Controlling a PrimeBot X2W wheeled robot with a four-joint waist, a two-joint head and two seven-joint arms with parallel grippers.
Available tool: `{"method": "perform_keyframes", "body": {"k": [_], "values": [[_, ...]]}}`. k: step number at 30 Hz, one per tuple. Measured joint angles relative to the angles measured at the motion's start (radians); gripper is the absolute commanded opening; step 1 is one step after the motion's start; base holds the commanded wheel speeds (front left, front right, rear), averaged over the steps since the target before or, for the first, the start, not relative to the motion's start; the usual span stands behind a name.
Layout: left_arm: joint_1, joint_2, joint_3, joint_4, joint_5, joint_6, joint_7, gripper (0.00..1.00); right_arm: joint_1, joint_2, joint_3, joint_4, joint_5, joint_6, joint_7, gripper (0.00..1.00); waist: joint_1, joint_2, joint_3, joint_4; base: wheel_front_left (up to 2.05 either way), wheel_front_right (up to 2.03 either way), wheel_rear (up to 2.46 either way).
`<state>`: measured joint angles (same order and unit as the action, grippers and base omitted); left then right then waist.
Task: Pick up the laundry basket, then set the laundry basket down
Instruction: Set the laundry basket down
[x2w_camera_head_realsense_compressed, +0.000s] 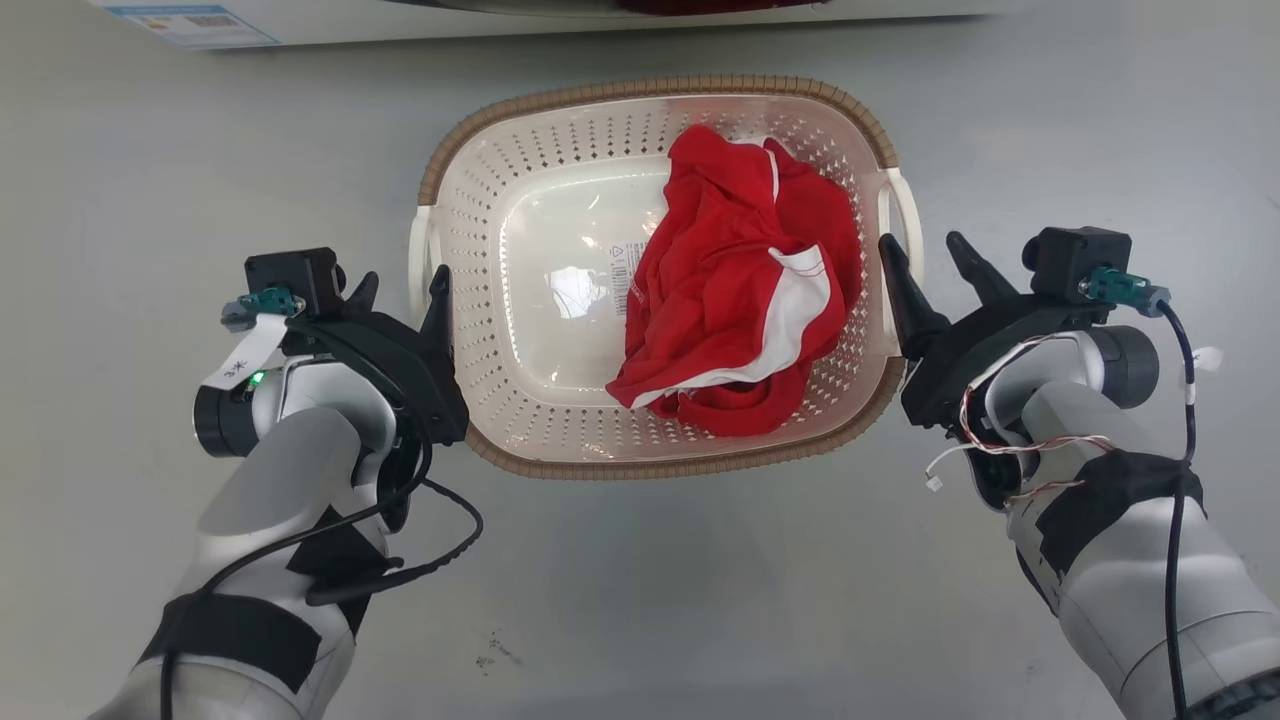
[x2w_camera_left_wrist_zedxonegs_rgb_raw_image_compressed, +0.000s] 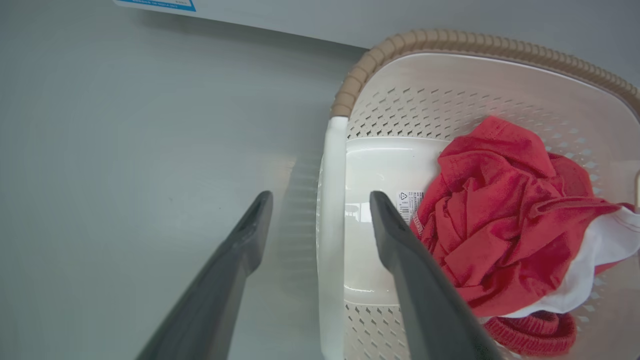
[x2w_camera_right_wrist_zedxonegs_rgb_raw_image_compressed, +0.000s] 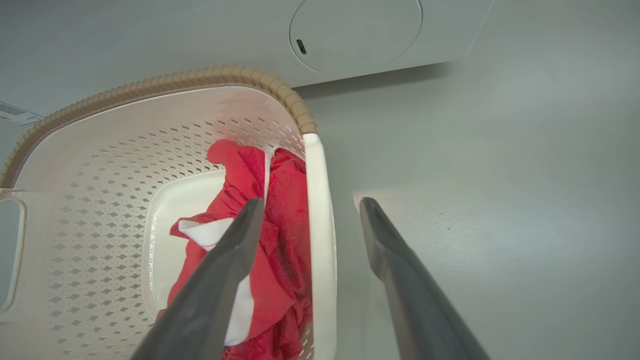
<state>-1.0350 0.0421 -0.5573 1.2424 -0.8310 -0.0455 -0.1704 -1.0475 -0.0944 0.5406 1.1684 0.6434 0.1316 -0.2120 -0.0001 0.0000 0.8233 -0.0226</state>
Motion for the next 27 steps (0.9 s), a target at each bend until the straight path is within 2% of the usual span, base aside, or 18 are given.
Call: {"method": "perform_keyframes", "body": {"k": [14,27], "values": [[0.072,0.007,-0.034,0.002,0.041,-0.016,-0.071,1.0,0.148,-0.021,0.034,-0.041,0.005,0.0,-0.036,1.0,0.0,0.0,-0.148,-0.001,0.0,0.0,0.0],[0.186,0.042,-0.029,-0.048,0.071,-0.007,-0.079,1.0,0.293,-0.054,-0.033,-0.103,0.034,0.0,-0.037,1.0,-0.0001,-0.0001,-0.334,-0.012,0.0,0.0,0.0]]}}
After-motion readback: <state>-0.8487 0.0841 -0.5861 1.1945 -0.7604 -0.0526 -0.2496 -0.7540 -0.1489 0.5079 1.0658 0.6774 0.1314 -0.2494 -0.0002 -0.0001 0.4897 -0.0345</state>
